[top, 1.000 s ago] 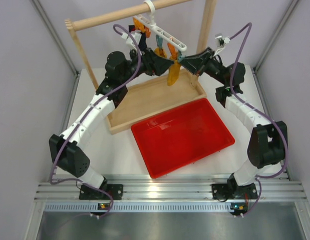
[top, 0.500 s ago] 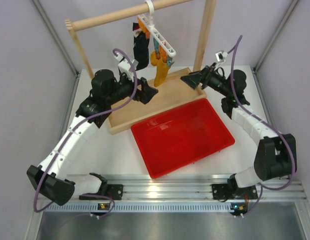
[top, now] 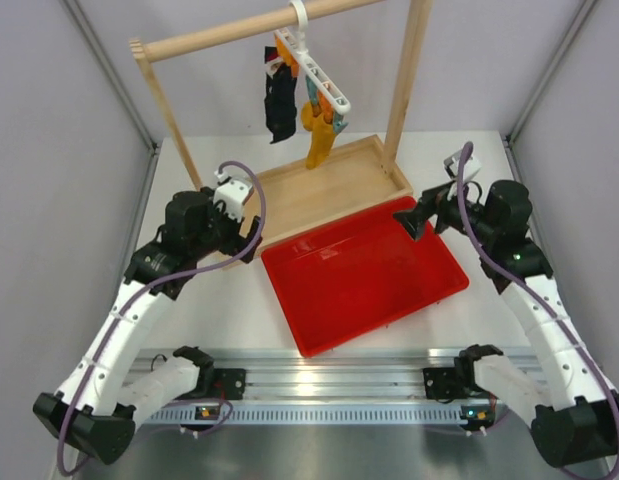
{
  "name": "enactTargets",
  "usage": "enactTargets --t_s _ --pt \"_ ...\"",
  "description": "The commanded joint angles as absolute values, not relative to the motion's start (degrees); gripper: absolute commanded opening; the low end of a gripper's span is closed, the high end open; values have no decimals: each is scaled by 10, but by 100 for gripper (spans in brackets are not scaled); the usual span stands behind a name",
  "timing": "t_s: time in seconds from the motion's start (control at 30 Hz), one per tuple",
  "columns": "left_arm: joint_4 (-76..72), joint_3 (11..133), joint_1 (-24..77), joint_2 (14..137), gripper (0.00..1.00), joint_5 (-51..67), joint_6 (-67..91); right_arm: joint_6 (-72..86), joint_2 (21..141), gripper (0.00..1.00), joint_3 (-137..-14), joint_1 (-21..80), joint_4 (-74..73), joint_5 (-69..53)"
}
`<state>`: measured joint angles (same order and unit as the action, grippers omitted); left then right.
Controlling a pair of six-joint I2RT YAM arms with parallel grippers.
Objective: Clip the socks to the hanger
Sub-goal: Reset both arms
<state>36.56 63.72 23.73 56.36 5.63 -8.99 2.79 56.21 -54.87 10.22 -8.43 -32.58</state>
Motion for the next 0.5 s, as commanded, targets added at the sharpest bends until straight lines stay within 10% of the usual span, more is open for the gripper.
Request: enactTargets --t_s 0.0,0.47 --pt "386 595 191 515 98 18 -130 -80 492 100 -513 97 -202 -275" --pt "370 548 107 438 98 8 -108 -75 360 100 -449 72 -227 -299"
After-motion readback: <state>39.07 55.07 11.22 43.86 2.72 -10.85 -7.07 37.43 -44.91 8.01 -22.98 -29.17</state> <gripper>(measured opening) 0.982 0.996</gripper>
